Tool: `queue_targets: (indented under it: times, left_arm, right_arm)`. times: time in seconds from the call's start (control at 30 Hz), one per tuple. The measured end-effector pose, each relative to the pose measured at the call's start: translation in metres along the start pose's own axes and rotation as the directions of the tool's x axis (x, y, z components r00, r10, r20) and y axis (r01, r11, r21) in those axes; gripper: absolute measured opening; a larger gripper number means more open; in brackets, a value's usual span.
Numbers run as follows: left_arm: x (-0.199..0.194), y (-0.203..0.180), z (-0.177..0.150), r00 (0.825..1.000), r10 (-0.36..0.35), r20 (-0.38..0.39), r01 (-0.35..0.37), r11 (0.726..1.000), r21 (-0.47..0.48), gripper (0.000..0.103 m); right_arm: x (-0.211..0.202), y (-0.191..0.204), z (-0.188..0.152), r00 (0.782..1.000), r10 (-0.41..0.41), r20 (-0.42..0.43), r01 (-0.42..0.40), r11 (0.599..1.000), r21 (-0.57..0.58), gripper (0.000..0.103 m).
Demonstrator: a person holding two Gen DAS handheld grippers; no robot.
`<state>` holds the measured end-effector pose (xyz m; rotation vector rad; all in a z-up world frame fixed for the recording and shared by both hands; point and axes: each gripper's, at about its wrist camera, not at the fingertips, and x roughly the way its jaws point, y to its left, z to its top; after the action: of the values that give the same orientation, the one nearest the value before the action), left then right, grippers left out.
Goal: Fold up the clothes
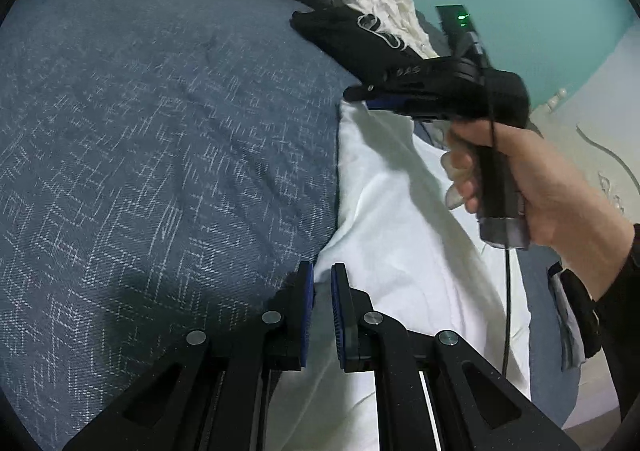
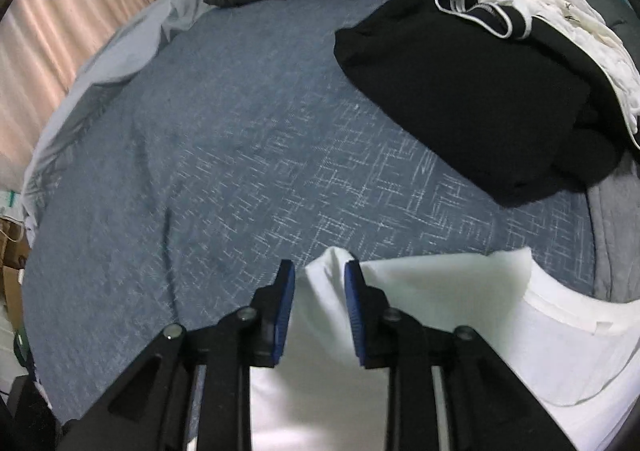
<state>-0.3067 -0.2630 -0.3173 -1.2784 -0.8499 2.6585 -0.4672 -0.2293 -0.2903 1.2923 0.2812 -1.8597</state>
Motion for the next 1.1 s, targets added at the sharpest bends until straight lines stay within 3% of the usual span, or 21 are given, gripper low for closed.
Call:
queue_targets:
  times: [0.03, 0.1, 0.3, 0.37, 0.47, 0.57, 0.67, 1.1]
  left_arm:
    - [0.002, 0.0, 0.0, 1.0, -0.004, -0.005, 0.004, 1.0, -0.002, 0.01]
    - [0.004, -0.001, -0.002, 1.0, -0.01, -0.007, 0.01, 1.0, -0.006, 0.01]
    - [-0.007, -0.005, 0.004, 0.999, -0.018, 0.038, 0.018, 1.0, 0.004, 0.015]
    - [-0.004, -0.006, 0.003, 0.999, -0.021, 0.027, 0.02, 1.0, 0.011, 0.023]
    - [0.004, -0.008, -0.001, 1.0, -0.017, -0.002, 0.017, 1.0, 0.017, 0.024]
    - [0.008, -0.01, -0.002, 1.0, -0.004, -0.014, 0.005, 0.999, 0.039, 0.023]
    - [0.008, -0.008, -0.002, 1.0, 0.015, -0.01, -0.015, 0.999, 0.043, 0.007]
    - [0.005, 0.016, 0.009, 1.0, 0.028, 0.002, -0.028, 0.998, -0.053, 0.004]
  right_arm:
    - [0.001, 0.0, 0.0, 1.0, -0.005, -0.006, 0.005, 1.0, -0.002, 0.007]
    - [0.001, 0.001, 0.002, 1.0, -0.009, 0.004, 0.009, 1.0, -0.015, 0.004]
    - [-0.004, 0.005, 0.005, 0.999, -0.037, 0.039, 0.039, 0.997, -0.069, 0.003]
    - [-0.009, 0.006, 0.007, 0.996, -0.053, 0.069, 0.058, 0.995, -0.079, 0.003]
    - [-0.013, 0.012, 0.008, 0.993, -0.075, 0.094, 0.086, 0.989, -0.123, 0.003]
    - [-0.014, 0.016, 0.01, 0.991, -0.081, 0.106, 0.097, 0.984, -0.15, 0.003]
    - [-0.012, 0.021, 0.013, 0.99, -0.073, 0.117, 0.091, 0.983, -0.159, 0.002]
    - [-0.009, 0.007, 0.017, 0.99, -0.07, 0.122, 0.081, 0.993, -0.085, 0.002]
